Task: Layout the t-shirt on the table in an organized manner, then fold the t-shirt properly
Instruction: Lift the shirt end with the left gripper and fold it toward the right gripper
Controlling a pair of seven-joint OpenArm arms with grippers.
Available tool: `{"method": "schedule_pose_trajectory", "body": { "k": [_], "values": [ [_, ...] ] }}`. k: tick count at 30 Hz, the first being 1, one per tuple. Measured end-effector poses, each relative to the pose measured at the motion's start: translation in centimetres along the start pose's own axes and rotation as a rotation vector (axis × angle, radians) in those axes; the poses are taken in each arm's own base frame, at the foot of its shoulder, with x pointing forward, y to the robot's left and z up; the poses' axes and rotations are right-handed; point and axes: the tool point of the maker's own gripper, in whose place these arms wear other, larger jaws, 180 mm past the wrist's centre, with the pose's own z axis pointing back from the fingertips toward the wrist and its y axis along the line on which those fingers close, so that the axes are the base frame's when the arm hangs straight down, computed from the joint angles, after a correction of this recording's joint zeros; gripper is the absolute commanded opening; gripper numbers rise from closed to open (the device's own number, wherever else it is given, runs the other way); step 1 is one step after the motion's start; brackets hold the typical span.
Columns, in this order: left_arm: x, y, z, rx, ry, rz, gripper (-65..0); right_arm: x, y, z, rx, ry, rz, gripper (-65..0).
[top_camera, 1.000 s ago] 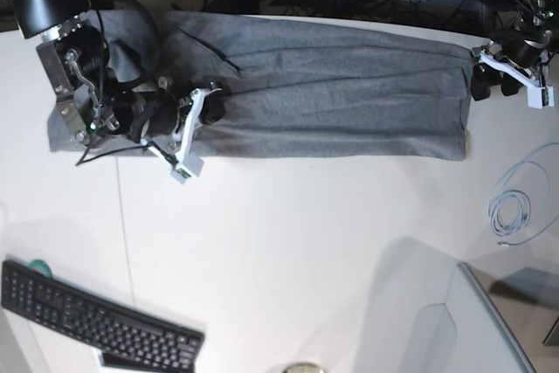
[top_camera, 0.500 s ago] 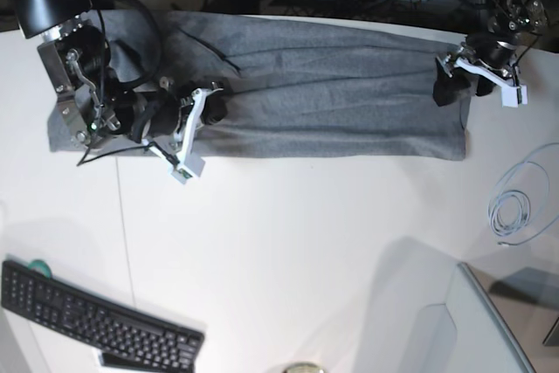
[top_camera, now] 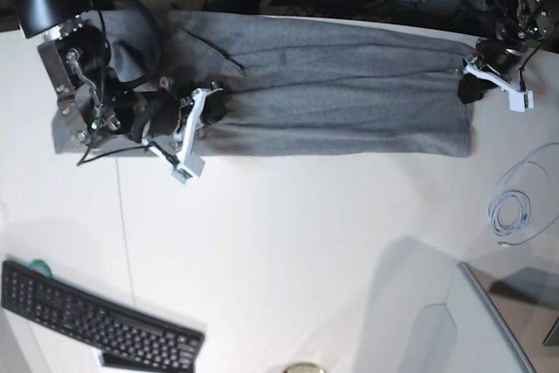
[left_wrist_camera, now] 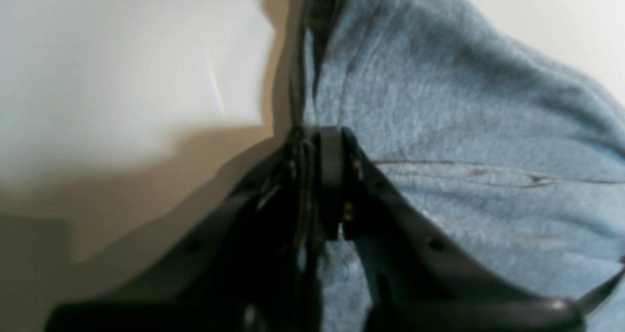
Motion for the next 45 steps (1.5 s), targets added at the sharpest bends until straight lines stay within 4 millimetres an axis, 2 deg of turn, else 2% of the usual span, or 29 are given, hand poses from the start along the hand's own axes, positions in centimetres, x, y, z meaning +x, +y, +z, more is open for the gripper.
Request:
{"method": "schedule_pose_trajectory", "body": {
  "k": [3, 6, 10, 12, 14, 16, 19, 24, 27, 29, 31, 36, 45],
  "values": [
    [3.6, 1.1, 1.4, 0.046, -0.094, -0.035, -65.0, 0.0, 0.0, 0.0, 0.001, -0.001, 0.000, -62.9],
    [7.4, 1.4, 2.8, 0.070, -0.191, -0.080, -65.0, 0.0, 0.0, 0.0, 0.001, -0.001, -0.001, -62.9],
    [9.2, 0.5, 4.9, 0.083, -0.231, -0.175, -65.0, 0.0, -0.1, 0.1, -0.002, 0.001, 0.000, -62.9],
    [9.5, -1.3, 5.7, 0.073, -0.232, -0.240, -65.0, 0.0, -0.1, 0.0, -0.001, 0.000, 0.000, -62.9],
    [9.0, -4.7, 5.8, 0.009, -0.198, -0.338, -65.0, 0.0, -0.1, 0.1, 0.001, -0.003, -0.002, -62.9],
    [8.5, -9.2, 5.4, -0.099, -0.198, -0.402, -65.0, 0.0, -0.1, 0.0, -0.001, -0.003, -0.003, -62.9],
    [6.3, -14.6, 4.3, -0.245, -0.149, -0.471, -65.0, -0.1, -0.3, 0.1, -0.007, 0.002, 0.000, -62.9],
    [2.9, -20.0, 2.3, -0.356, -0.068, -0.481, -65.0, 0.1, -0.1, 0.1, 0.002, -0.007, -0.005, -62.9],
    [1.0, -22.7, 2.0, -0.427, -0.032, -0.489, -65.0, 0.2, -1.1, 0.7, -0.013, -0.038, -0.055, -62.9],
    [-0.3, -23.7, 2.0, -0.457, -0.003, -0.508, -65.0, 0.1, -2.7, 1.7, -0.047, -0.065, -0.103, -62.9],
    [-1.5, -23.8, 1.5, -0.428, 0.036, -0.583, -65.0, 0.2, -3.9, 2.6, -0.073, -0.083, -0.129, -62.7],
    [-4.5, -24.6, 1.3, -0.428, 0.107, -0.707, -65.0, 0.8, -5.0, 3.5, -0.093, -0.122, -0.160, -62.7],
    [-5.0, -24.5, 1.5, -0.430, 0.120, -0.714, -65.0, 0.8, -5.2, 3.6, -0.096, -0.129, -0.168, -62.7]
  ]
}}
